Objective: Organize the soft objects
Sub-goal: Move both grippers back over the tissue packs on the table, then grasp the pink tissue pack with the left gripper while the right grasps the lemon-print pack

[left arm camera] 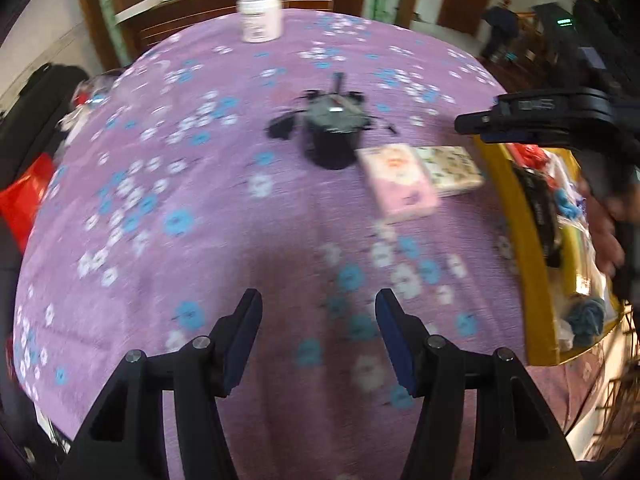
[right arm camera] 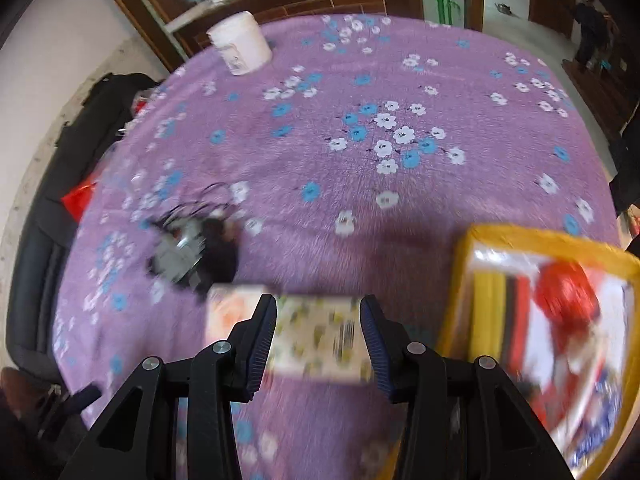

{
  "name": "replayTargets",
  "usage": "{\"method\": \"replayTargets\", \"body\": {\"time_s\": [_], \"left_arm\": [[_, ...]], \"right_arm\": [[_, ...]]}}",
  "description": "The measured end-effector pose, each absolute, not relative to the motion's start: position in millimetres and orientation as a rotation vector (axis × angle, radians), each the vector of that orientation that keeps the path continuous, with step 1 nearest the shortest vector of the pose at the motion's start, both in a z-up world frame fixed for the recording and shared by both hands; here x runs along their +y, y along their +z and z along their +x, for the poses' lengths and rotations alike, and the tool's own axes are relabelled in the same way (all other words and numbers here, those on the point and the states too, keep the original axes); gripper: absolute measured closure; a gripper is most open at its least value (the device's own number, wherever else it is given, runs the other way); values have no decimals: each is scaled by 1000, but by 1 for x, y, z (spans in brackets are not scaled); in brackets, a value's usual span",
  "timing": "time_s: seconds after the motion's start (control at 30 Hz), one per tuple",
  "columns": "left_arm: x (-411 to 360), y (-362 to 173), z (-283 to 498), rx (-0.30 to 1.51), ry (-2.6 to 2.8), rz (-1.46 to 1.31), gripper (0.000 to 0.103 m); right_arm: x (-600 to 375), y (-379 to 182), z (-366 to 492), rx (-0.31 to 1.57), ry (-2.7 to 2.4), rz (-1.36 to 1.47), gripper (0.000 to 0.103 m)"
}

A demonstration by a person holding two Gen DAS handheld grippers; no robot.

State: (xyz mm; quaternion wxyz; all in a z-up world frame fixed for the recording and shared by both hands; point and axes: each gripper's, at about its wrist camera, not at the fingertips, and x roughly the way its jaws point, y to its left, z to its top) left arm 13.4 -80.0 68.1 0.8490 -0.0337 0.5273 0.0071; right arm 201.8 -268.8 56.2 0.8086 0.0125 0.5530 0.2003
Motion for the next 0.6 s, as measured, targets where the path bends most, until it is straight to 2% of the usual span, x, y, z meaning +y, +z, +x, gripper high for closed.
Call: {"method": "replayTargets", "body": {"time_s": [0.2, 0.43, 0.6], "left_arm": [[-50, 70, 1, 1104, 64, -99, 45], [-37, 66, 0, 1116, 75, -134, 45], [-40, 65, 7, 1121, 57, -131, 45]], "right_arm": [[-265, 24, 221, 1281, 393, 44, 56], [-269, 20, 160, 1437, 521, 211, 50], [-265, 36, 128, 1389, 617, 76, 22]]}}
